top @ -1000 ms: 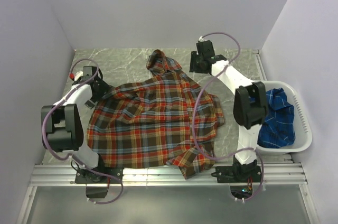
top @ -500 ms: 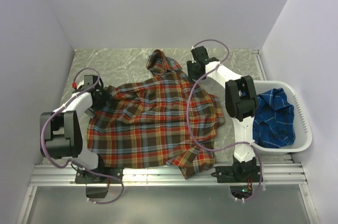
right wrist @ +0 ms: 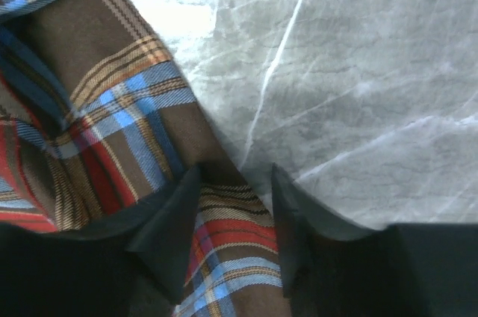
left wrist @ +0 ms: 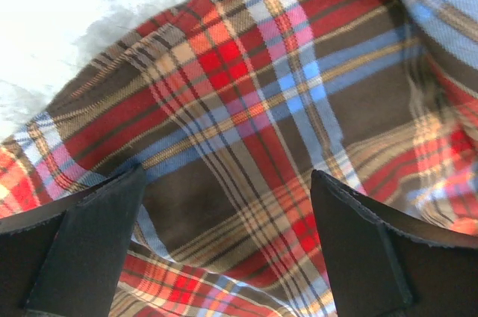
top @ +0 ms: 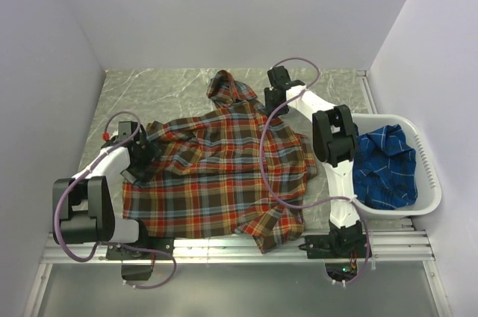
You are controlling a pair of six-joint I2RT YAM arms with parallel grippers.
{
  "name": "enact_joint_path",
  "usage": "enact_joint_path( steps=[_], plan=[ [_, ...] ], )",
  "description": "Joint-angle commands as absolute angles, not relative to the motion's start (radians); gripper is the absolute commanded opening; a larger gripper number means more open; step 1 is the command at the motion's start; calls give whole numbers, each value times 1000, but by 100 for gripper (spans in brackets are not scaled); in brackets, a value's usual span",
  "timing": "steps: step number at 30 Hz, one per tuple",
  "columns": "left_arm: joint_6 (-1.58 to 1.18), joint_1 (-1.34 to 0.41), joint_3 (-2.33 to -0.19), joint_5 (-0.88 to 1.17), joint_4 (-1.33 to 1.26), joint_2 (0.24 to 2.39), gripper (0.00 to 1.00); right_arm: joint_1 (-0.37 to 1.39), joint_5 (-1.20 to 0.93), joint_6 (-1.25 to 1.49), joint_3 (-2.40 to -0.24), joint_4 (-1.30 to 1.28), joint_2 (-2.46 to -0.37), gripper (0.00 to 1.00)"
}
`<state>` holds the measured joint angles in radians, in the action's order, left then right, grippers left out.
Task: Fold and stack the long sleeve shirts
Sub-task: Flatten the shirt out
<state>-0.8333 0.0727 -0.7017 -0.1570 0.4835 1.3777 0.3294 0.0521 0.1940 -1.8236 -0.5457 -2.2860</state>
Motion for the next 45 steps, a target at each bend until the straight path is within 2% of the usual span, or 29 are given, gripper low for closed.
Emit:
enact_joint_path(
  steps=[1, 3, 4, 5, 7, 8, 22, 26, 30, 33, 34, 37, 45],
  plan=[
    [-868, 72, -663, -86, 463, 1356, 99, 336, 66, 212, -1859, -580, -2307, 42],
    [-880, 72, -649, -63, 454, 1380, 99, 336, 74, 213, -1868, -587, -2310, 32],
    [-891, 71, -644, -37, 450, 1397, 99, 333, 78, 215, -1871, -598, -2312, 21],
    [-896, 72, -640, -31, 446, 1405, 99, 334, 92, 218, -1874, -598, -2310, 15],
    [-911, 72, -626, -25, 443, 1414, 99, 330, 107, 222, -1878, -604, -2303, 4],
    [-913, 72, -621, -28, 445, 1416, 99, 325, 123, 230, -1879, -606, -2298, 2],
    [-923, 115, -583, -107, 523, 1321, 99, 138, 104, 466, -1841, -581, -2223, 0],
    [-910, 123, -610, -132, 544, 1307, 99, 138, 71, 460, -1855, -583, -2206, 6],
    [-888, 124, -679, -158, 572, 1289, 99, 143, 54, 454, -1836, -575, -2152, 19],
    [-871, 124, -750, -181, 600, 1270, 99, 158, 52, 442, -1804, -561, -2088, 38],
    [-868, 123, -768, -184, 604, 1264, 99, 166, 52, 436, -1796, -557, -2059, 49],
    [-853, 124, -842, -195, 607, 1262, 99, 192, 48, 436, -1757, -555, -2010, 61],
    [-792, 91, -1047, -150, 489, 1413, 99, 248, -51, 529, -1542, -494, -1901, 61]
  ],
)
